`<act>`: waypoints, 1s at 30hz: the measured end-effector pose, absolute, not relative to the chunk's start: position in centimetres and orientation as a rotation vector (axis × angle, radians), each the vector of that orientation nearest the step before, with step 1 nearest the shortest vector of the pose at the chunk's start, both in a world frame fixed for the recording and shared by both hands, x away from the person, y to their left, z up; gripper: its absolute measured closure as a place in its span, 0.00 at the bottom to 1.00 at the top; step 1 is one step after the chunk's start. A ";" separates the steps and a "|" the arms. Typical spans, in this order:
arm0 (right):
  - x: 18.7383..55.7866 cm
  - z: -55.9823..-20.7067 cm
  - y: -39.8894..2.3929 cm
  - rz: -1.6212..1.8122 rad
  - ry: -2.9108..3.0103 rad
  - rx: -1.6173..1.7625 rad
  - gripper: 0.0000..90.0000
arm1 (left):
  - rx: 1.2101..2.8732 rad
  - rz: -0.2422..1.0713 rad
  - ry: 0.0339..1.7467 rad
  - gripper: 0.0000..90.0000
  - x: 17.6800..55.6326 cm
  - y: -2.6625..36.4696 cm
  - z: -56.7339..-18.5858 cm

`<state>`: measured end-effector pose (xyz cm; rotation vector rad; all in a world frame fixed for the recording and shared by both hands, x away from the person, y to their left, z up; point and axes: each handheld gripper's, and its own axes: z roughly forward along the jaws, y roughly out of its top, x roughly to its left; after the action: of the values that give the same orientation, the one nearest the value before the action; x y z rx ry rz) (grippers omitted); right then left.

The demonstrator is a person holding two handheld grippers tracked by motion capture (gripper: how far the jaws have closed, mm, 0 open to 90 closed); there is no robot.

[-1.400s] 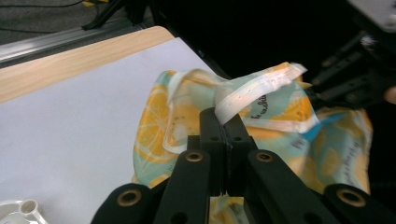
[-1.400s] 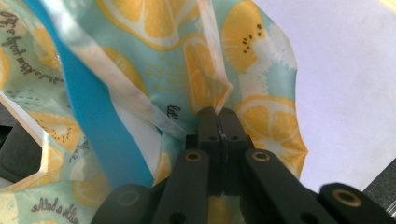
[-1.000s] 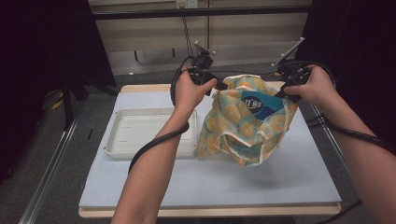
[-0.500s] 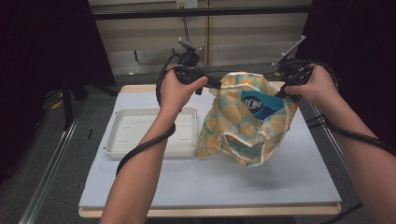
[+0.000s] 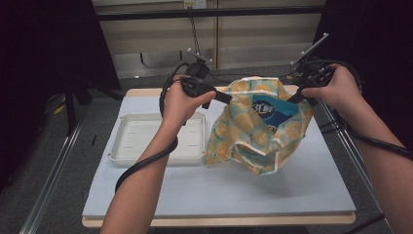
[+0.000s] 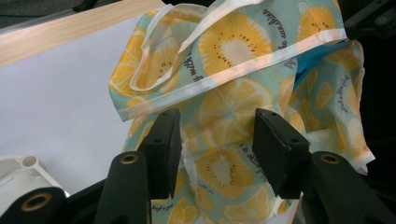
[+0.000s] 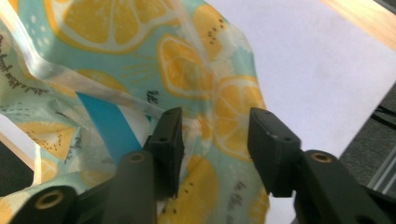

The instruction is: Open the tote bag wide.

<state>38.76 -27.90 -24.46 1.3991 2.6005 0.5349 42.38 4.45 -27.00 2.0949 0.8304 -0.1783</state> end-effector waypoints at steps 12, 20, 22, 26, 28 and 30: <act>37.8 -23.2 -29.0 0.543 2.570 1.429 0.54 | 2.150 -0.145 0.747 0.54 41.6 3.6 -26.7; 37.5 -23.4 -29.5 0.529 2.558 1.431 0.49 | 2.168 -0.149 0.704 0.76 41.6 3.0 -27.1; 37.4 -23.3 -29.6 0.526 2.552 1.447 0.47 | 2.165 -0.138 0.710 0.82 41.6 2.9 -27.1; 37.3 -23.2 -29.9 0.531 2.543 1.447 0.46 | 2.175 -0.142 0.706 0.97 41.7 3.2 -27.0; 37.4 -23.3 -29.9 0.533 2.541 1.461 0.49 | 2.183 -0.151 0.702 0.99 41.8 3.5 -27.1; 37.5 -23.5 -29.9 0.534 2.558 1.462 0.58 | 2.164 -0.155 0.722 1.00 41.8 3.7 -27.2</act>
<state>37.50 -29.88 -23.46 1.4616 2.5576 0.5343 41.80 3.70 -27.17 2.1640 0.7222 -0.1547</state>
